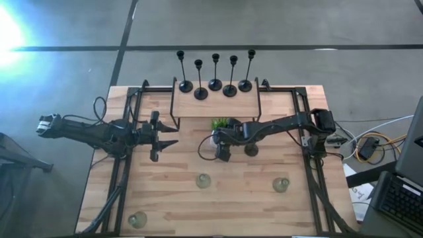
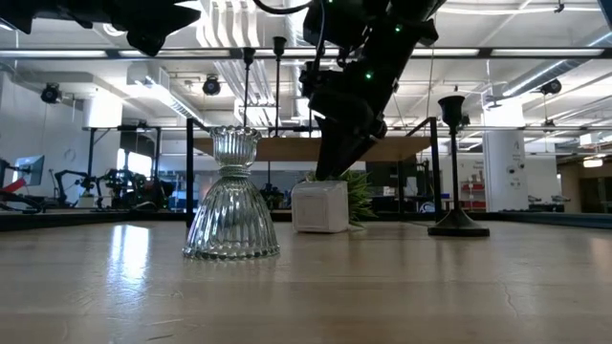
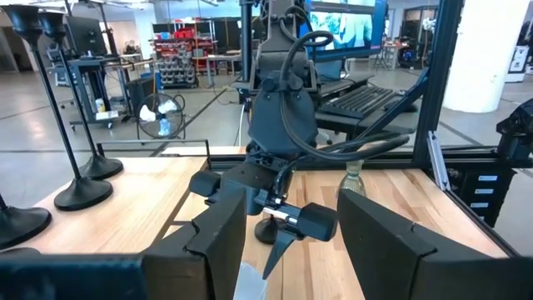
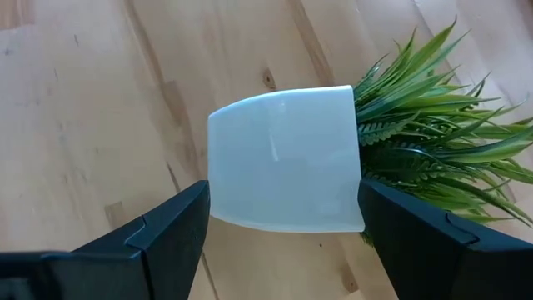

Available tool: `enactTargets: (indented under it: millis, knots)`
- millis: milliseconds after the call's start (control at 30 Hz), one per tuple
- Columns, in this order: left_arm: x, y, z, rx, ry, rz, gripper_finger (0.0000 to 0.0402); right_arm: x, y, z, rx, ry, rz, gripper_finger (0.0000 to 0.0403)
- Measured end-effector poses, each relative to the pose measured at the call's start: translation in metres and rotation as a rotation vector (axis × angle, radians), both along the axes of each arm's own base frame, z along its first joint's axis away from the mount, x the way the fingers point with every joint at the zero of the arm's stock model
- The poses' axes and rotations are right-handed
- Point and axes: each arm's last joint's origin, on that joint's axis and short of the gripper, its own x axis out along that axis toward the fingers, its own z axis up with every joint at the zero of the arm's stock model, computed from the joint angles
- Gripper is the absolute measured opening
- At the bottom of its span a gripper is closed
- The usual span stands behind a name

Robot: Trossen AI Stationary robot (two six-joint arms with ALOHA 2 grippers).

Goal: Pick & Place candle stick holders
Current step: Adjust the white vase

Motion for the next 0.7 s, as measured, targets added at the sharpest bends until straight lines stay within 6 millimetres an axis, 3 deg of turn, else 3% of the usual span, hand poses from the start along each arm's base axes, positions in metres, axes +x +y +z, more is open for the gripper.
enactTargets:
  millis: [467, 700]
  knots:
    - [0.0, -0.001, 0.0, -0.005, 0.003, -0.022, 0.0193, 0.001, -0.001, -0.001, -0.036, -0.022, 0.006, 0.0289]
    - [0.0, -0.001, 0.0, -0.007, 0.0, -0.023, 0.0193, 0.002, -0.012, -0.001, -0.035, -0.028, -0.02, 0.0295]
